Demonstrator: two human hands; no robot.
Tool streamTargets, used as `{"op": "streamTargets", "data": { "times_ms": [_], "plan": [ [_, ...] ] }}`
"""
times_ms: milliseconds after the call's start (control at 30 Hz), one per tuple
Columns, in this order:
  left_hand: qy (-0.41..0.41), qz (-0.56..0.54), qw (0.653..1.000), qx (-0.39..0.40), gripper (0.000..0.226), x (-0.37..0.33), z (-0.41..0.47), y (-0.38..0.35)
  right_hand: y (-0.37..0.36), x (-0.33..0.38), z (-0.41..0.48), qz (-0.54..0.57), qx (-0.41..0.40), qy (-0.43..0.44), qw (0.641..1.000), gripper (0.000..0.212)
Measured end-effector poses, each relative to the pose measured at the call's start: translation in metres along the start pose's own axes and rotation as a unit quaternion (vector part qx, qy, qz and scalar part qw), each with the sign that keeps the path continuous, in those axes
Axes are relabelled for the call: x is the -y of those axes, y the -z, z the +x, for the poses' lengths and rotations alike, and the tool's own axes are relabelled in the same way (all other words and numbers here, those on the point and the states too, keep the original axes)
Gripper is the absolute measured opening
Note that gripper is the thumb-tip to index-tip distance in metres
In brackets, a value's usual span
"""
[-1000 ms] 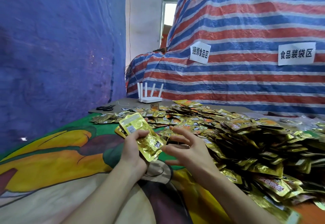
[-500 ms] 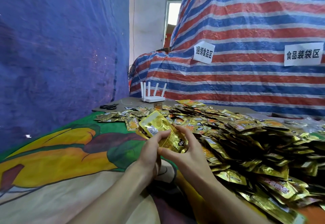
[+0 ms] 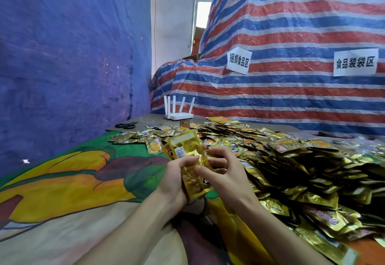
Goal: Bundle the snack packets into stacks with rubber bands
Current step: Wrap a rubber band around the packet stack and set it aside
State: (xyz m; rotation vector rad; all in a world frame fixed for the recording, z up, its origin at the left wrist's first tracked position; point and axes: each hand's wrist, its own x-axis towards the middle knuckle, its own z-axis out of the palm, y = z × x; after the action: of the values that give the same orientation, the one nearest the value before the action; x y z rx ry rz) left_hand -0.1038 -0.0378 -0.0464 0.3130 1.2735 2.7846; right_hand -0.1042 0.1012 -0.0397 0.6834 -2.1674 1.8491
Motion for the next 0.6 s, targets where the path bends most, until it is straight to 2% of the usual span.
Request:
{"op": "streamTargets", "data": {
  "times_ms": [100, 167, 267, 367, 400, 433, 500, 533, 600],
  "plan": [
    [0.028, 0.030, 0.999, 0.006, 0.027, -0.001, -0.005, -0.005, 0.008, 0.009, 0.002, 0.016, 0.052, -0.020, 0.998, 0.043],
    [0.031, 0.037, 0.999, 0.006, 0.035, 0.001, -0.007, -0.010, 0.017, 0.019, 0.006, 0.010, 0.055, -0.033, 0.998, 0.039],
    [0.021, 0.089, 0.995, -0.034, 0.053, 0.003, -0.010, -0.015, 0.035, 0.038, 0.016, -0.046, 0.015, -0.043, 0.998, 0.037],
    [0.019, 0.123, 0.987, -0.102, 0.047, 0.002, -0.011, -0.012, 0.059, 0.053, 0.037, -0.177, -0.065, -0.028, 0.982, 0.057],
    [0.015, 0.128, 0.984, -0.121, 0.040, 0.001, -0.011, -0.010, 0.066, 0.057, 0.044, -0.234, -0.094, -0.016, 0.968, 0.062],
    [0.010, 0.133, 0.982, -0.135, 0.034, 0.001, -0.011, -0.009, 0.072, 0.059, 0.051, -0.279, -0.119, -0.004, 0.953, 0.056],
    [0.004, 0.142, 0.977, -0.159, 0.028, 0.002, -0.009, -0.008, 0.079, 0.055, 0.063, -0.354, -0.125, 0.009, 0.927, 0.019],
    [0.000, 0.151, 0.974, -0.168, 0.026, 0.003, -0.009, -0.007, 0.080, 0.048, 0.066, -0.420, -0.106, -0.004, 0.901, 0.010],
    [-0.019, 0.178, 0.967, -0.181, 0.020, 0.005, -0.008, -0.006, 0.079, 0.032, 0.071, -0.565, -0.056, -0.060, 0.821, 0.020]
  ]
}}
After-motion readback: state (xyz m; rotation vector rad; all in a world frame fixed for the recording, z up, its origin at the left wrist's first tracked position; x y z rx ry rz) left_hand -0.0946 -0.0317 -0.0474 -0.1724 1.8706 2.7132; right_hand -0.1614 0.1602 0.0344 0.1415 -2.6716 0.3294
